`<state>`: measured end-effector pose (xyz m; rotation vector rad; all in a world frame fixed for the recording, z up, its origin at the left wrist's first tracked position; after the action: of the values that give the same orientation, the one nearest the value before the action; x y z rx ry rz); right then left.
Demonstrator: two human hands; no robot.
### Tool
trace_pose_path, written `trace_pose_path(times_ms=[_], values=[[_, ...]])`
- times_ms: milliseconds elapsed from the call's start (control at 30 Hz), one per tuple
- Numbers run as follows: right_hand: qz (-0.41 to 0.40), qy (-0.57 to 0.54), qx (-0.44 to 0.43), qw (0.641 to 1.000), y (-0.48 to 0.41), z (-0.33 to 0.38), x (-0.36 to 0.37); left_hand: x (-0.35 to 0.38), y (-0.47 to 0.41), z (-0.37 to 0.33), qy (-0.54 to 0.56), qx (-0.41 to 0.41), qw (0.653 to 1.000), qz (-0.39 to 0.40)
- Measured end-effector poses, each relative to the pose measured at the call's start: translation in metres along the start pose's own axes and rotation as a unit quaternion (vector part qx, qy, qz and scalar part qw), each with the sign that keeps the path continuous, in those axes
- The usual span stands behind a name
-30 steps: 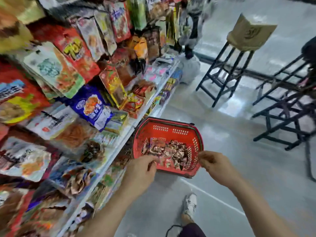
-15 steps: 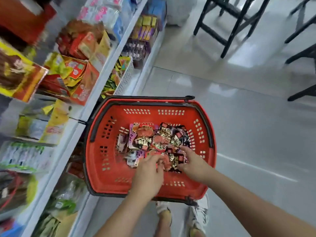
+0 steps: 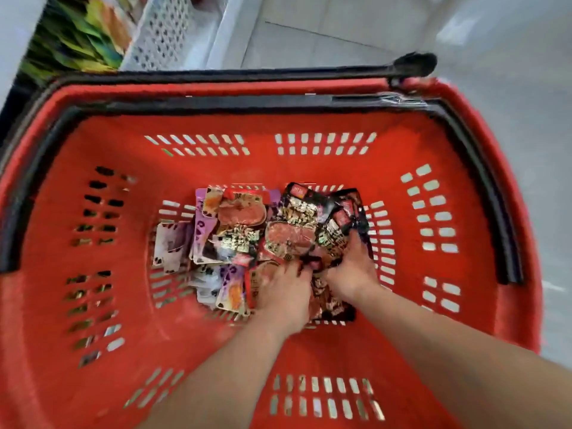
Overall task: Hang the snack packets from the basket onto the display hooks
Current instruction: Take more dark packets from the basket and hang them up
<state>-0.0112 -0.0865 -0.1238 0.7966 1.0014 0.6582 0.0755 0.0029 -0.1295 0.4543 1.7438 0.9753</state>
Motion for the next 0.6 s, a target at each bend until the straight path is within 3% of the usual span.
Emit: trace_pose_path(times_ms=[133, 233, 333, 433, 533, 600], values=[[-0.066, -0.162, -0.001, 0.985, -0.024, -0.002, -0.012, -0.016, -0.003, -0.005, -0.002, 0.009, 0.999, -0.05], [-0.081, -0.195, 0.03, 0.977, -0.025, 0.001, -0.022, -0.037, 0.007, 0.008, 0.041, 0.007, 0.995, -0.089], [-0.059, -0.22, 0.031, 0.973, -0.024, 0.004, -0.02, -0.064, 0.025, 0.053, 0.127, -0.059, 0.98, -0.138], [-0.054, -0.249, 0.025, 0.967, -0.021, 0.009, -0.019, -0.091, 0.046, 0.108, 0.216, -0.146, 0.946, -0.192], [-0.055, -0.266, 0.006, 0.963, -0.021, 0.018, -0.016, -0.097, 0.045, 0.141, 0.403, -0.198, 0.862, -0.234], [-0.027, -0.308, 0.007, 0.951, -0.02, 0.026, -0.01, -0.097, 0.025, 0.133, 0.392, -0.18, 0.876, -0.217]])
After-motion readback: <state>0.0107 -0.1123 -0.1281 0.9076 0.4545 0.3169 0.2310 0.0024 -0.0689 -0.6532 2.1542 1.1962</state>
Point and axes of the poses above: each hand's wrist, its own y-axis away from the middle knuckle, its own x-axis out of the palm, z = x × y, the point moved 10 cm from there along -y, towards the middle knuckle, and after that the axes turned 3 degrees about -y, right-handed, at the moved point
